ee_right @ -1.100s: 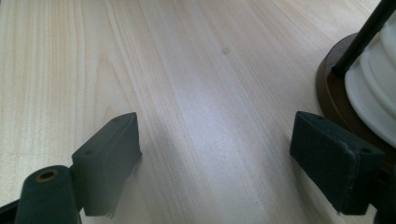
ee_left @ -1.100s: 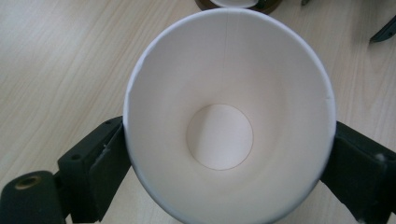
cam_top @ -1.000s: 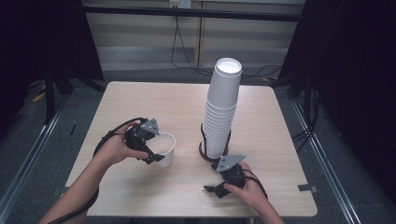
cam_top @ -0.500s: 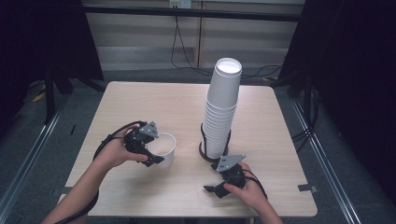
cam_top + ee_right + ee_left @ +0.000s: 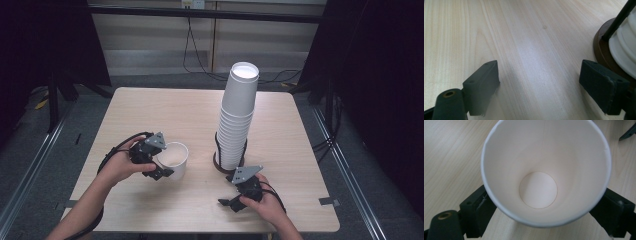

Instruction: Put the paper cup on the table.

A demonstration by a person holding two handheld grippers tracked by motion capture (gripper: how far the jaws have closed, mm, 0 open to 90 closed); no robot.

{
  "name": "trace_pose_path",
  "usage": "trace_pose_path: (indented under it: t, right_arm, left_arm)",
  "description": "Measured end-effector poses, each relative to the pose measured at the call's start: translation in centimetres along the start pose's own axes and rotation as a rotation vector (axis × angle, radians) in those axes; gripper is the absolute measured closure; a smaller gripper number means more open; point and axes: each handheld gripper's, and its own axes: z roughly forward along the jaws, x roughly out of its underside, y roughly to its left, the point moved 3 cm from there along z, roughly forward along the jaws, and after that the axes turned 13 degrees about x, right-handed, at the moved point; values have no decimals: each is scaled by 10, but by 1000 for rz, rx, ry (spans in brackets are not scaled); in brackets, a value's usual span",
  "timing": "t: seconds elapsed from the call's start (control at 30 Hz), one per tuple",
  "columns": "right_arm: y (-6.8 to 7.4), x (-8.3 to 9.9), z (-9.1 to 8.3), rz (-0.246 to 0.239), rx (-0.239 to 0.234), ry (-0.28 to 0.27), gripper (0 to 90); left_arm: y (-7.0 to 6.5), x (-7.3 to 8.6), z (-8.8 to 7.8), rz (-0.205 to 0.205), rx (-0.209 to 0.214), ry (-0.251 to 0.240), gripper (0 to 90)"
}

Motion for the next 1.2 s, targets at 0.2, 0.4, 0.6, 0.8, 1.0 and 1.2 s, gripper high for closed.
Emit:
trace_pose_path:
  t: [0.2, 0.4, 0.6, 0.8, 1.0, 1.2]
  right_arm:
    - [0, 0, 0, 0, 0, 0, 157]
    - [0, 0, 0, 0, 0, 0, 157]
    - [0, 0, 0, 0, 0, 0, 157]
    - [0, 0, 0, 0, 0, 0, 157]
    - [0, 0, 0, 0, 0, 0, 157]
    - [0, 0, 0, -1, 0, 0, 157]
  left_arm:
    - [0, 12, -3, -13, -3, -4, 145]
    - [1, 25, -5, -42, -7, -17, 149]
    - [2, 35, -9, -54, -7, -25, 152]
    - [-1, 44, -9, -58, -7, -35, 154]
    - [0, 56, -8, -72, -10, -48, 155]
    - [-1, 65, -8, -79, -10, -56, 156]
